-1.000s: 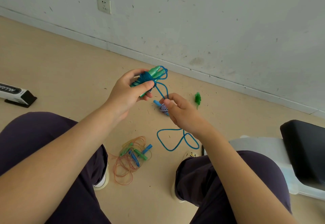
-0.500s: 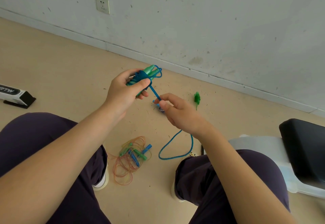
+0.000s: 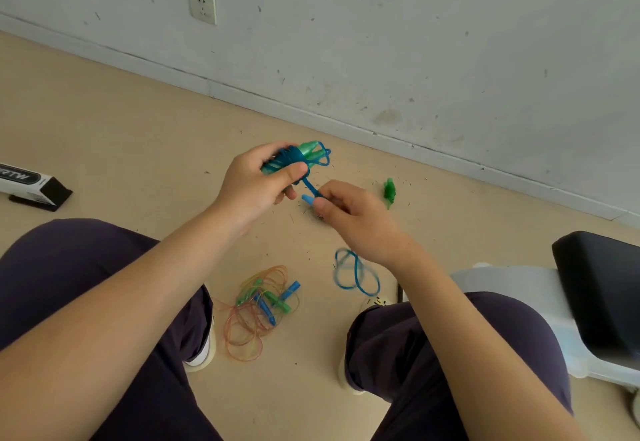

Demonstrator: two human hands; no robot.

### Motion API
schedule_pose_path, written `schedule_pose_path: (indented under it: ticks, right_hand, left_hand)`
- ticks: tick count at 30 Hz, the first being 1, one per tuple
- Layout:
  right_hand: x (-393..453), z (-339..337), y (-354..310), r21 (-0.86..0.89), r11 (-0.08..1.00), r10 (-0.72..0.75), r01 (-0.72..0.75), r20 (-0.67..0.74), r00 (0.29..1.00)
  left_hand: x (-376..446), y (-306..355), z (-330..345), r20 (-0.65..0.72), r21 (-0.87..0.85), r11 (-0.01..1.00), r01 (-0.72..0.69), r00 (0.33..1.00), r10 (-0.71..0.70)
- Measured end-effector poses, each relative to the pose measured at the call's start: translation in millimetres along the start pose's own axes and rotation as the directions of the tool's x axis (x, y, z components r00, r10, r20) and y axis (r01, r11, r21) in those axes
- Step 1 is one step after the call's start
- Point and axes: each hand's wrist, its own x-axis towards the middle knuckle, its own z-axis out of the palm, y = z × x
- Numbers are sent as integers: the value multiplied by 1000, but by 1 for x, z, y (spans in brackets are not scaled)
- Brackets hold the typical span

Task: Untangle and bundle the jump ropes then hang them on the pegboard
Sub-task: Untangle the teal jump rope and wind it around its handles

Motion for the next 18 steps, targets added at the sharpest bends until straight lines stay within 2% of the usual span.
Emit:
schedule_pose_path:
  ticks: [3,6,8,15,18]
  right_hand:
    - [-4,-12,0,-2,997,-74,73,-53,996]
    - [-6,-20,4,-62,993,-105,101,-65,992]
    - [-5,-20,6,-89,991,-106,99,-75,991]
    - [-5,-21,8,6,998,-67,69,-194,979]
    - [-3,-22,10,59,997,-39,51,-193,980]
  left_hand:
    - [0,1,-1,185,108,991,81,978,-100]
    - [-4,2,-5,454,266,961,81,869,-199]
    - [-6,4,-6,564,303,951,60,793,-230]
    - [-14,5,-3,662,301,950,86,699,-273]
    - [-16,6,-1,647,282,956,83,719,-253]
